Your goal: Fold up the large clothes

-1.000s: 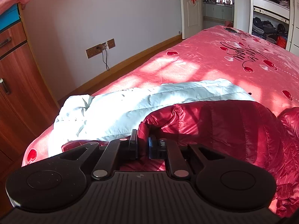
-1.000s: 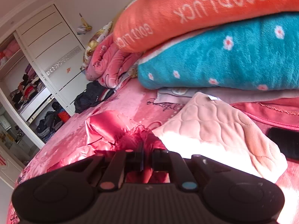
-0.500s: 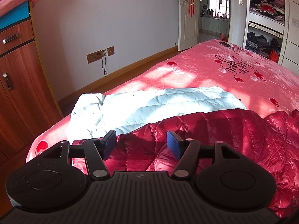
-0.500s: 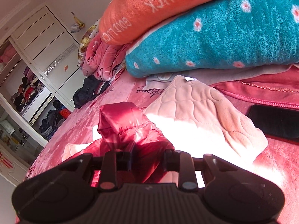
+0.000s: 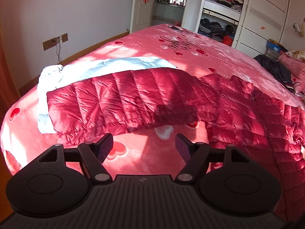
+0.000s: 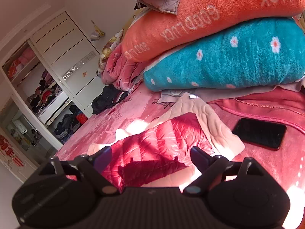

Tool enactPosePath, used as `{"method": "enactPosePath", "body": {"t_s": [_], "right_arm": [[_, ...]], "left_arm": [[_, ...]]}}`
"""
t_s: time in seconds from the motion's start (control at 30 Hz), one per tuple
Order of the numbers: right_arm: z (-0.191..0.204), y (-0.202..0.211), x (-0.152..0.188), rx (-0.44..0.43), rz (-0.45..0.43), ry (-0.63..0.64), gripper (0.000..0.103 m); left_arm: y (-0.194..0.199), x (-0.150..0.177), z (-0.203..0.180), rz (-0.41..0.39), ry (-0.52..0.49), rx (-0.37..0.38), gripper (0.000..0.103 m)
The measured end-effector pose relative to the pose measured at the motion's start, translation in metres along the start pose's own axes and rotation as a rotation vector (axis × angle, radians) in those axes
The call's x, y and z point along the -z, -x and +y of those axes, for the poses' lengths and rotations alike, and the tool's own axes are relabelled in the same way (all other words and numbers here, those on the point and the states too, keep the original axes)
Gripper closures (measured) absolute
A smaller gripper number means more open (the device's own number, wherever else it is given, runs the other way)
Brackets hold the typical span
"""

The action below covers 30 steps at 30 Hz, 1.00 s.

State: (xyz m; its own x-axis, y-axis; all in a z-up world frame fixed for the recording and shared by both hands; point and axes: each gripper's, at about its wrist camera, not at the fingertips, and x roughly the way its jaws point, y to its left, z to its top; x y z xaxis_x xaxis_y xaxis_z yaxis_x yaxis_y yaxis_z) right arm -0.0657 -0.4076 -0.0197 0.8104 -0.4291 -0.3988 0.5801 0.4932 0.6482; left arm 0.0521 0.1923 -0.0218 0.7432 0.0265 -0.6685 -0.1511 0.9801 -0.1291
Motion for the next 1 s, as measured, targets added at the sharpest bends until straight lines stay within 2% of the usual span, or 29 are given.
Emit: {"method": "enactPosePath", "body": {"t_s": [0.17,0.33,0.5,0.63,0.77,0.87,1.0], "right_arm": [[0.010,0.029,0.050,-0.096,0.084,-0.031,0.008],[0.001,0.026,0.100,-0.087,0.244,-0.017,0.007],[-0.016,-0.001,0.123,-0.061,0.422,-0.012,0.007],[-0.022,-0.013,0.127,-0.075,0.442,-0.002,0.006],[-0.022,-0.023,0.132,-0.048,0.449,0.017,0.005],[-0.014,-0.026,0.136,-0.047,0.448,0.076,0.001],[0.000,-0.025,0.142,-0.033,0.430,0.192,0.001]], "left_arm": [[0.000,0.036,-0.035,0.108,0.005,0.172,0.011],[-0.018,0.063,-0.060,0.201,-0.017,0.238,0.011],[-0.038,0.075,-0.066,0.262,-0.004,0.271,0.011],[-0.044,0.075,-0.065,0.265,0.055,0.297,0.008],[-0.038,0.081,-0.066,0.277,0.099,0.272,0.008],[-0.033,0.079,-0.061,0.270,0.124,0.271,0.007],[-0.033,0.074,-0.055,0.260,0.160,0.256,0.006]]}}
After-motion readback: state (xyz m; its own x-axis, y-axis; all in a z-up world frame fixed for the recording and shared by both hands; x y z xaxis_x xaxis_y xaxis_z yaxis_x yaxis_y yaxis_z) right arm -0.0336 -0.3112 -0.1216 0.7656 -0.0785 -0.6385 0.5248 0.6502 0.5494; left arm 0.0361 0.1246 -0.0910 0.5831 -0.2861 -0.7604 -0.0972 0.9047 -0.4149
